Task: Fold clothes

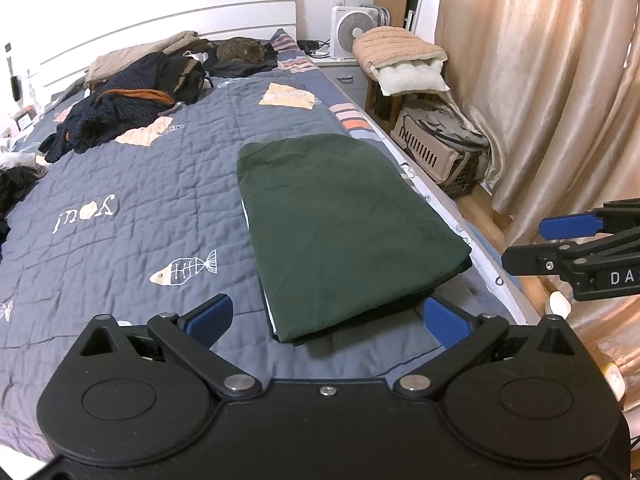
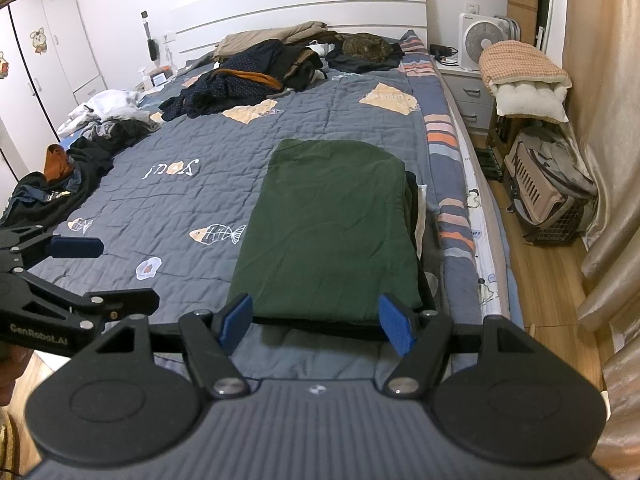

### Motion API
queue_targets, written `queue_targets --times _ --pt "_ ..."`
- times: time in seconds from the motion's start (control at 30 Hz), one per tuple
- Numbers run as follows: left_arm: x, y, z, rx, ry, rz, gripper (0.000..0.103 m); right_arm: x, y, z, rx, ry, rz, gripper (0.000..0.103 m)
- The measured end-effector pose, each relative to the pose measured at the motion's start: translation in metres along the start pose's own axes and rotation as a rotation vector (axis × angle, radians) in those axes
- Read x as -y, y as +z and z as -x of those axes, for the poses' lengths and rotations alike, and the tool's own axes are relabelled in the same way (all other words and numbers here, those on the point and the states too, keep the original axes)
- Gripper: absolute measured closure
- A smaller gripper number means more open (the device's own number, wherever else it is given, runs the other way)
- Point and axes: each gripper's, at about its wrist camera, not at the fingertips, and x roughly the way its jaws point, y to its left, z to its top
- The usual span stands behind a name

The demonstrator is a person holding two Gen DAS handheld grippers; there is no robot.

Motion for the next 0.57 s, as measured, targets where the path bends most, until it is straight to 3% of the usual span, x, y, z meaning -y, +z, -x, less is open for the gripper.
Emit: queue_targets --times 0.57 --pt "-0.0009 -0.0002 0.0008 0.012 -0.010 -0.002 0.000 -0.0001 -0.0005 -0.0022 -0.004 0.003 -0.001 0.034"
